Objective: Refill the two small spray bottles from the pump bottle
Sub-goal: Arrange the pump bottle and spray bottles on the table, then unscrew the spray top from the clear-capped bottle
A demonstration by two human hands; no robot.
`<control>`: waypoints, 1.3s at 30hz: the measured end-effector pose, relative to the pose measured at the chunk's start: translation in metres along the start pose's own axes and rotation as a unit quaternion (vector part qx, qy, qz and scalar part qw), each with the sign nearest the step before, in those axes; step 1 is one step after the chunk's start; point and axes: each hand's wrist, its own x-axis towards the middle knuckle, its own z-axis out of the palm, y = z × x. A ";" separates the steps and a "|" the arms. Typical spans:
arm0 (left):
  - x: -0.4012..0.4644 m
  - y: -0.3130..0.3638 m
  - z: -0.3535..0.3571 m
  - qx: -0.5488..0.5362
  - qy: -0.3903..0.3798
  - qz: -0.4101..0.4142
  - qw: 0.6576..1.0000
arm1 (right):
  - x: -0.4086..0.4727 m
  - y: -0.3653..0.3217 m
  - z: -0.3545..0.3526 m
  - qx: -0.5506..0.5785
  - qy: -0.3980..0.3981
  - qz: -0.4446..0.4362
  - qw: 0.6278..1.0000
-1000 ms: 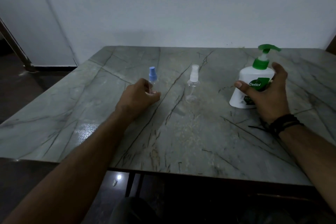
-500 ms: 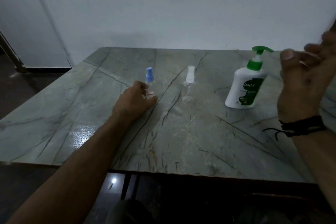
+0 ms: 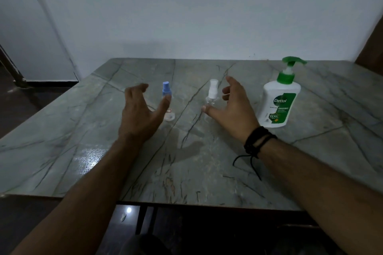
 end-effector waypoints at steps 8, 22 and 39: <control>0.001 0.007 -0.003 -0.011 0.088 0.125 0.988 | 0.008 0.027 0.011 -0.036 -0.043 0.005 0.998; 0.011 0.092 0.055 -0.193 -0.198 -0.006 0.961 | 0.009 0.032 0.006 0.013 -0.054 0.009 0.998; 0.010 0.083 0.072 -0.103 -0.139 0.017 0.985 | 0.008 0.028 0.007 -0.023 -0.056 0.000 0.998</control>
